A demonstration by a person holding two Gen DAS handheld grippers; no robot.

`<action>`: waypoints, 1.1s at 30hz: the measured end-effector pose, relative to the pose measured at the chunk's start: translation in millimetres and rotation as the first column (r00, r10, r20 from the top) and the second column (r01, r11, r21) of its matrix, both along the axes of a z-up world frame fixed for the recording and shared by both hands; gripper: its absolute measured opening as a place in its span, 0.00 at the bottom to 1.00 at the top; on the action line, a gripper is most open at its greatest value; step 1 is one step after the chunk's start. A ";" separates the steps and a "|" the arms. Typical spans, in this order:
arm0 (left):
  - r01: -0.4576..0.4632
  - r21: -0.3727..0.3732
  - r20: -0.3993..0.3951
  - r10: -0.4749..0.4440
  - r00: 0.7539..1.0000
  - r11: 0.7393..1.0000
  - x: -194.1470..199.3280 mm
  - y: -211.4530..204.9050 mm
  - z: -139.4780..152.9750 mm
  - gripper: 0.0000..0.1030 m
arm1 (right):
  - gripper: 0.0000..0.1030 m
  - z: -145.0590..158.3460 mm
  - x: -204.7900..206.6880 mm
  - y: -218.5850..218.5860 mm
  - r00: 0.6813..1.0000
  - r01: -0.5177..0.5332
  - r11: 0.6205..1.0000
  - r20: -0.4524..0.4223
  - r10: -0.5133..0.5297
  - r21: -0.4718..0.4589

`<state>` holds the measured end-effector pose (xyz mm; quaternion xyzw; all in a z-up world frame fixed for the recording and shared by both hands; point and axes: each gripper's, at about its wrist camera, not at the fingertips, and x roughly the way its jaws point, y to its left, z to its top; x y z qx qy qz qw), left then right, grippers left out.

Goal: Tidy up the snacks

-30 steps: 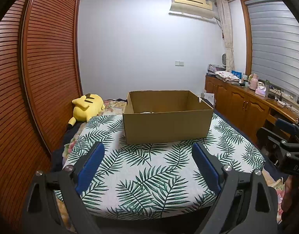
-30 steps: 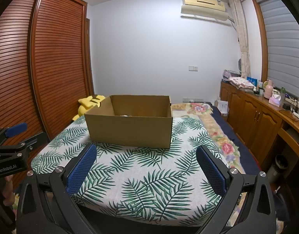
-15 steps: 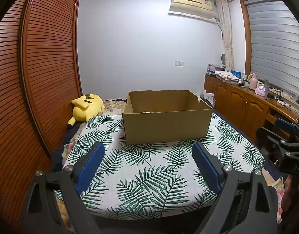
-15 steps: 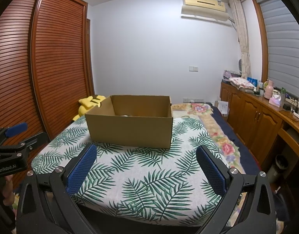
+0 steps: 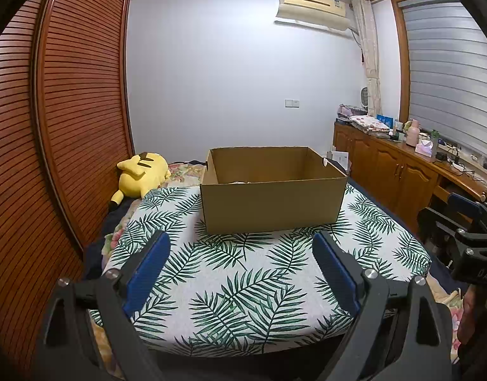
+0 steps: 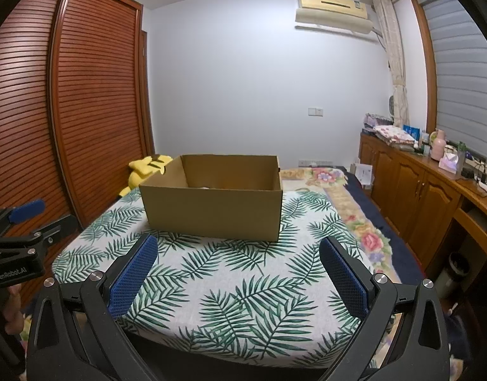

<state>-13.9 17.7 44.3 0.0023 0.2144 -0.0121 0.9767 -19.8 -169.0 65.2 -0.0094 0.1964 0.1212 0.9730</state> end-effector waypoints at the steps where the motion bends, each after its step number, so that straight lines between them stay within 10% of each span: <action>1: 0.001 0.000 -0.001 -0.001 1.000 1.000 0.1 0.0 -0.1 0.89 | 1.00 0.1 -0.5 -0.1 1.000 0.000 1.000 0.000 0.000 -0.001; 33: -0.001 -0.002 -0.002 0.001 1.000 1.000 -0.4 1.2 0.7 0.90 | 1.00 0.4 0.7 -1.7 1.000 0.001 1.000 -0.001 -0.001 -0.005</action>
